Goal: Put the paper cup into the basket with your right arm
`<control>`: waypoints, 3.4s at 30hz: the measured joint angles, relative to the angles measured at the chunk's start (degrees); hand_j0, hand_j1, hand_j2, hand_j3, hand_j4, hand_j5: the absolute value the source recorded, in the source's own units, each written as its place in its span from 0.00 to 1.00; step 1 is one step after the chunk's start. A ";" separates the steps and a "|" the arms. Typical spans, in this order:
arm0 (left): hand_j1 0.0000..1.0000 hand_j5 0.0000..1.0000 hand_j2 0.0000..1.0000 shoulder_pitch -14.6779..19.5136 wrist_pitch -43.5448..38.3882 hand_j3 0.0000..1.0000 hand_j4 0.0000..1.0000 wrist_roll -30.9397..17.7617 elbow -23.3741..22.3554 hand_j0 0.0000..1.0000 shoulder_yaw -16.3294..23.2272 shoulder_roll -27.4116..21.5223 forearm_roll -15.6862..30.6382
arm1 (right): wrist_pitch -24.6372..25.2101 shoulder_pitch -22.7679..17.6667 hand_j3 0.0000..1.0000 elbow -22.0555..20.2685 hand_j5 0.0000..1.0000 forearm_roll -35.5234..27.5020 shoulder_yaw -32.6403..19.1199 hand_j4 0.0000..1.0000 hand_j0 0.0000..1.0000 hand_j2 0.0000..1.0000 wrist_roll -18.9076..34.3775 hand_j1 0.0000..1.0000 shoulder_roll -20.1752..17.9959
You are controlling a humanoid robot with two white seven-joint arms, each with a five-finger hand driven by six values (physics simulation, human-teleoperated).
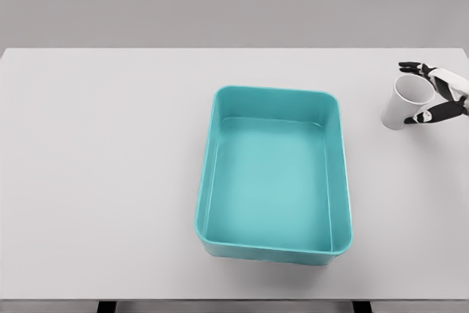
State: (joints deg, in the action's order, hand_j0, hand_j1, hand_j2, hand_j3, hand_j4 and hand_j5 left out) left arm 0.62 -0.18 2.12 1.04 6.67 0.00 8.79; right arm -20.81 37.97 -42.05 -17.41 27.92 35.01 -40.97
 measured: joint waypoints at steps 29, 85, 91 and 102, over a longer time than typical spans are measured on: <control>1.00 1.00 1.00 0.00 0.00 1.00 1.00 0.00 0.01 1.00 0.00 0.00 0.00 | -3.84 -0.26 0.76 -10.00 0.76 -0.42 -1.09 0.76 0.76 0.76 0.00 0.76 -0.89; 1.00 1.00 1.00 0.00 0.00 1.00 1.00 0.00 0.00 1.00 0.00 0.00 0.00 | -4.08 -2.11 0.72 -51.89 0.72 33.02 10.31 0.72 0.72 0.72 0.01 0.72 1.17; 1.00 1.00 1.00 0.00 0.00 1.00 1.00 0.00 0.00 1.00 0.00 0.00 0.00 | -1.02 -2.02 0.72 -53.35 0.72 38.73 12.85 0.72 0.72 0.72 0.01 0.72 2.19; 1.00 1.00 1.00 0.00 0.00 1.00 1.00 0.00 0.01 1.00 0.00 0.00 0.00 | 0.38 -1.76 1.00 -53.76 1.00 42.77 14.67 1.00 1.00 1.00 0.01 1.00 3.25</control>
State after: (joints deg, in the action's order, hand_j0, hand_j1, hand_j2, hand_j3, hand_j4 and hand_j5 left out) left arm 0.62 -0.18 2.12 1.05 6.67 0.00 8.79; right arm -20.43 36.21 -95.81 25.36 42.59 35.02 -37.72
